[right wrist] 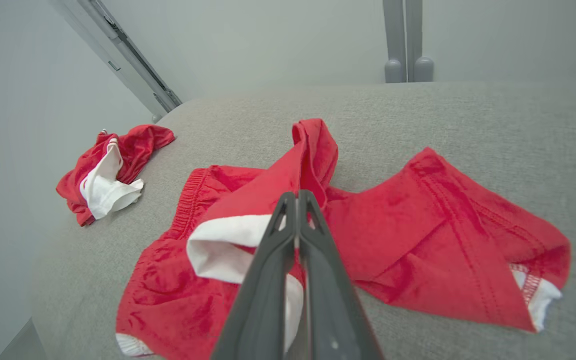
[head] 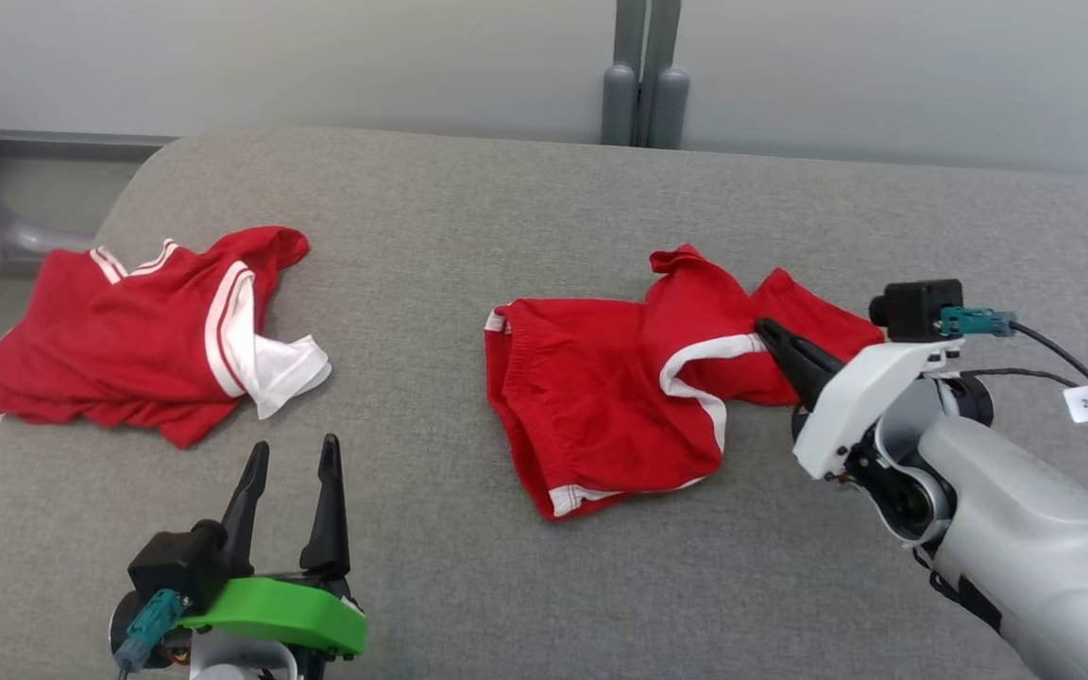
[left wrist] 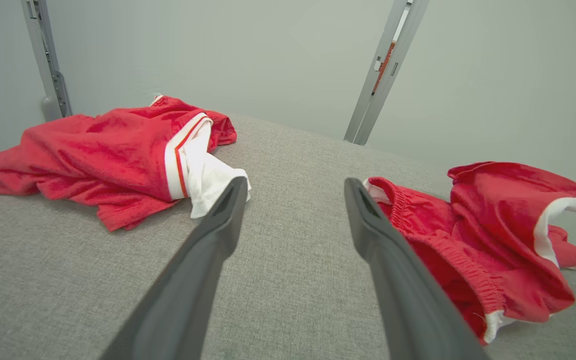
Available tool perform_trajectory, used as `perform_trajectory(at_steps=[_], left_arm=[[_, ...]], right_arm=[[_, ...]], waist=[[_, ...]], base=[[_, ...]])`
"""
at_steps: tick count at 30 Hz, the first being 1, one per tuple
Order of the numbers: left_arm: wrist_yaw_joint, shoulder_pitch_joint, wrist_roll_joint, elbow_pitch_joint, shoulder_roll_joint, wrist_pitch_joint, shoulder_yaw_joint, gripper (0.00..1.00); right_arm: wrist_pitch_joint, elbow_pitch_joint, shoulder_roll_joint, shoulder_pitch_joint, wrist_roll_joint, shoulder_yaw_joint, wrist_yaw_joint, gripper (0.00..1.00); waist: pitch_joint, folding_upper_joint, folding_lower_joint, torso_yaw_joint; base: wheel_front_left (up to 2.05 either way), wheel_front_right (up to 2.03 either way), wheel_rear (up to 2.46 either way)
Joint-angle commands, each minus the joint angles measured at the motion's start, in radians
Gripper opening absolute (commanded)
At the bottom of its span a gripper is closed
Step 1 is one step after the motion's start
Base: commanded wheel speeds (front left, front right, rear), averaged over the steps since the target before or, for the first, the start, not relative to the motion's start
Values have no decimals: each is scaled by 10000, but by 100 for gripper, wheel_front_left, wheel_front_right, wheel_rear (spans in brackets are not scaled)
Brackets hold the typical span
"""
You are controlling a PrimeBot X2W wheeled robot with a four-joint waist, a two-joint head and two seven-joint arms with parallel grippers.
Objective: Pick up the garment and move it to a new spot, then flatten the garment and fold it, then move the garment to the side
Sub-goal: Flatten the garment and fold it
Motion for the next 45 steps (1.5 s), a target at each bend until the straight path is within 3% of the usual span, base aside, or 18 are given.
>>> perform_trajectory(at_steps=[1,7,14,20,26,27,28,29,34,45], left_arm=[[-46,113,108,-49,27,-33,32,100],[-69,77,142,-120,25,-31,77,100],[-102,-111,251,-137,26,-20,116,100],[-161,-175,238,-90,24,-22,137,100],[-175,-253,264,-8,25,-22,146,100],[-180,-250,243,10,23,-20,137,100],[-187,-253,250,27,23,-22,126,100],[-194,-260,263,41,24,-20,113,100],[-217,-206,325,28,75,-20,139,100],[-248,-38,482,-265,166,9,-124,100]], right_arm=[[38,-212,-204,306,143,-104,4,0],[168,-1016,-1198,1097,-49,-551,4,0],[342,-1439,-1814,2061,-427,-1249,4,0],[593,-1482,-1896,3003,-697,-1945,4,0],[753,-1127,-1587,3493,-1214,-2614,4,0],[782,-1033,-1499,3541,-1302,-2702,3,8],[861,-972,-1383,3584,-1347,-2755,3,74],[900,-930,-1276,3605,-1445,-2810,4,100],[771,-910,-1102,3636,-1886,-3316,3,100],[-625,-2032,-344,4048,-3649,-5249,4,100]], waist=[[-209,-1,0,-487],[-99,-1,0,-1200],[57,-1,0,-1621],[194,-1,0,-1729],[228,-1,0,-1815],[217,-1,0,-1821],[201,-1,0,-1823],[178,-1,0,-1821],[61,-1,0,-1827],[-135,-1,0,-1898]], base=[[0,0,0],[0,0,0],[0,0,0],[0,0,0],[0,0,0],[0,0,0],[0,0,0],[0,0,0],[0,0,0],[0,0,0]])
